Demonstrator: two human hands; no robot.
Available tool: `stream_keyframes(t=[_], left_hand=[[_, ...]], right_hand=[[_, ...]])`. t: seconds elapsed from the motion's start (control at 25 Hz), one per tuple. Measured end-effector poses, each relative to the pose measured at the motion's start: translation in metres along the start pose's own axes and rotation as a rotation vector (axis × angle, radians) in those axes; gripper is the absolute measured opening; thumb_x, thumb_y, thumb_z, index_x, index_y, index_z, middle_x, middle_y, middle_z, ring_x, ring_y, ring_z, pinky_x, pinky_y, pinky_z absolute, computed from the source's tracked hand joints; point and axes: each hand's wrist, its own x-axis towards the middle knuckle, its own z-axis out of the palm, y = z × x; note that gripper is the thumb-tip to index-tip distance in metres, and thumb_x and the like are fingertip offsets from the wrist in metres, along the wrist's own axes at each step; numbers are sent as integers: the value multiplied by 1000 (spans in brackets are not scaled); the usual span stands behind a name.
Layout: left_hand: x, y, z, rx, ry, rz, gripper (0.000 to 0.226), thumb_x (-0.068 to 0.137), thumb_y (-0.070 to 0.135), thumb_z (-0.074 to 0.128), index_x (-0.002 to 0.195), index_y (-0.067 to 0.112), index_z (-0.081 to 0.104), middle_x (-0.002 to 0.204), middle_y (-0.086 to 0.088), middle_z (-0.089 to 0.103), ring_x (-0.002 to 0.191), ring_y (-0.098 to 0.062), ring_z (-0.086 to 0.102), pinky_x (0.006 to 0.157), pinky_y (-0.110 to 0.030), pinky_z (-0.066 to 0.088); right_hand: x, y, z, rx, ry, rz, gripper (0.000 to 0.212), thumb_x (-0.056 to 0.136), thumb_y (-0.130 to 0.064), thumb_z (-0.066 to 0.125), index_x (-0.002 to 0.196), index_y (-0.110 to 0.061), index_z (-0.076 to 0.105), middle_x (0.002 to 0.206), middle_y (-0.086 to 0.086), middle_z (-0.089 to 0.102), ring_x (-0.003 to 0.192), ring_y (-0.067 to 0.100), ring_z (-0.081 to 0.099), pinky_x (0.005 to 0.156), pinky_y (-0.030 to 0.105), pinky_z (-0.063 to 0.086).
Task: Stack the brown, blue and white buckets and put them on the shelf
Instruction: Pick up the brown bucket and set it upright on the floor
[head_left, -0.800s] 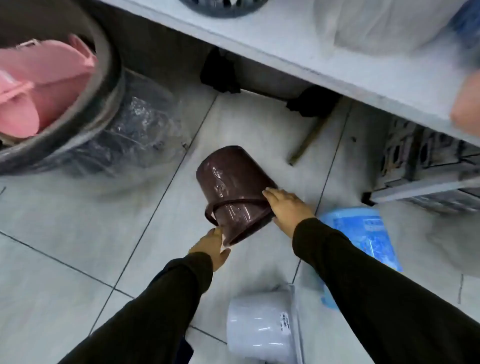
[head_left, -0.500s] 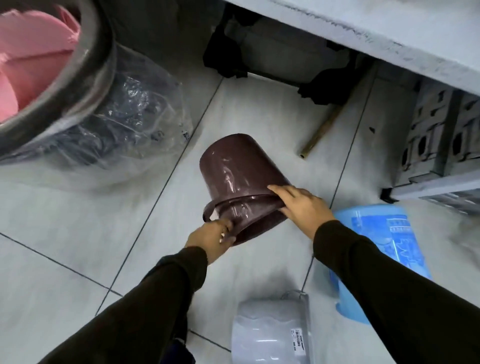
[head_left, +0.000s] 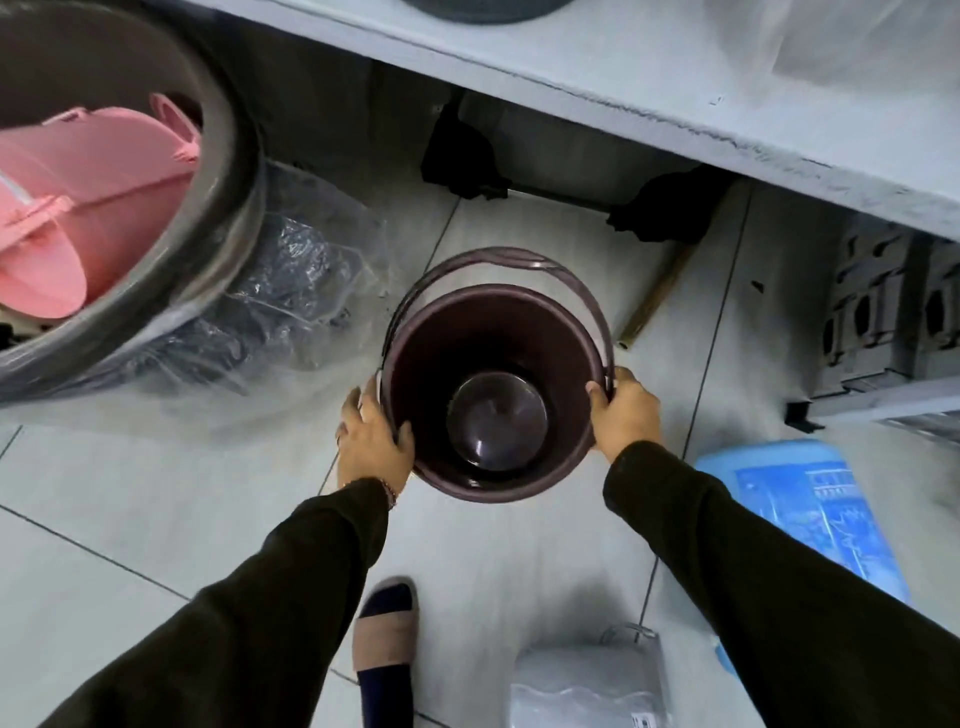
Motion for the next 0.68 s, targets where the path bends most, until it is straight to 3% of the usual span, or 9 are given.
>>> stream_keyframes(t=[0.08, 0.2, 0.32, 0.4, 0.52, 0.68], left_hand=[[-5, -4, 10, -294, -41, -203, 61, 92, 18, 51, 147, 22, 26, 139, -22, 49, 111, -46, 59, 96, -55, 51], [-6, -4, 10, -510, -60, -292, 53, 94, 15, 48, 143, 25, 32, 123, -17, 59, 101, -43, 63, 82, -58, 57], [-8, -2, 2, -542, -147, -326, 64, 92, 10, 52, 149, 19, 24, 134, -16, 53, 114, -41, 57, 95, -54, 52], [-19, 1, -2, -352, -99, -222, 74, 87, 9, 56, 152, 14, 19, 147, -17, 43, 131, -39, 46, 110, -50, 41], [-46, 23, -3, -63, 81, 44, 69, 86, 15, 56, 148, 13, 27, 152, -14, 36, 141, -35, 34, 120, -48, 26], [-99, 69, 24, 151, 20, 427, 69, 87, 20, 55, 150, 19, 28, 160, -2, 27, 153, -25, 10, 124, -43, 1]], right_hand=[[-3, 12, 9, 55, -54, 81, 29, 99, -27, 52, 121, -9, 57, 115, 17, 69, 100, 38, 68, 89, 49, 58], [-4, 16, 14, 123, -134, 133, 33, 99, -31, 49, 124, -9, 55, 120, 18, 66, 103, 40, 67, 86, 55, 58], [-8, 14, 9, 151, -225, 200, 42, 99, -37, 46, 132, -11, 50, 130, 17, 62, 113, 38, 62, 99, 50, 52], [-19, 19, 1, 70, -256, 174, 53, 100, -41, 44, 146, -15, 39, 145, 13, 52, 128, 34, 54, 109, 43, 42], [-38, 39, -25, -55, -220, 113, 64, 100, -44, 43, 156, -21, 22, 162, 7, 29, 145, 29, 35, 116, 40, 29], [-62, 108, -88, -223, -197, 89, 63, 98, -26, 49, 155, -15, 24, 160, 13, 30, 144, 31, 34, 120, 40, 26]])
